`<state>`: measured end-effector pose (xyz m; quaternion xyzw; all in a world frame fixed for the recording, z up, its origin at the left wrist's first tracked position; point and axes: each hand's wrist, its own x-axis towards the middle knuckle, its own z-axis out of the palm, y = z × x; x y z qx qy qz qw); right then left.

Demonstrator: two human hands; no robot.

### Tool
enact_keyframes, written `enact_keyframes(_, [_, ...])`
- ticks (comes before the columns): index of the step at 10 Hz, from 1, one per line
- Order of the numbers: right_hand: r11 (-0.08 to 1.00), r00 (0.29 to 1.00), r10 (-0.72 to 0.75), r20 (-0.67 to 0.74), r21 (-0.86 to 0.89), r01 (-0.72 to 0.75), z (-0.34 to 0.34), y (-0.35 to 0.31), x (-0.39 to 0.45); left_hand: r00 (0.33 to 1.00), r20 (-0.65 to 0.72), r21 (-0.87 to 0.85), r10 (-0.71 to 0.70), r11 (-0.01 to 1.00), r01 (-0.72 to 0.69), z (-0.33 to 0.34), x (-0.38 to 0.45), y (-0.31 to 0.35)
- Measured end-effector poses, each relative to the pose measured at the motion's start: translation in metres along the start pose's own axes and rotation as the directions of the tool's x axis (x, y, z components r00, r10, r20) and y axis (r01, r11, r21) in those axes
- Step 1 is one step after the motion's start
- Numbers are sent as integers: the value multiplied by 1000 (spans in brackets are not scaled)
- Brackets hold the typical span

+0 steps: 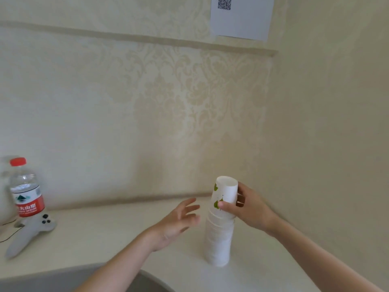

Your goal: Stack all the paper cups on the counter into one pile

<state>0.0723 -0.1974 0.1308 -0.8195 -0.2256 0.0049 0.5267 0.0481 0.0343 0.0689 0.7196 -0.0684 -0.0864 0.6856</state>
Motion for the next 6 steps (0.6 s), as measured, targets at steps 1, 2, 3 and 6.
enact_keyframes(1, [1000, 1000, 7, -8, -26, -7, 14, 21, -3, 997, -54, -93, 47, 994, -51, 1, 2, 2])
enact_keyframes(2, [999, 1000, -16, -24, -32, 15, 20, 33, -4, 990, -8, 5, 139, 990, -139, 21, 9, 10])
enact_keyframes(3, [999, 999, -31, -29, 19, 31, 22, 41, -8, 983, -10, 16, 182, 983, -181, 33, 18, 7])
enact_keyframes(6, [994, 989, -4, -150, 108, 20, -11, 17, -17, 946, -162, 10, 280, 959, -282, 8, 1, 33])
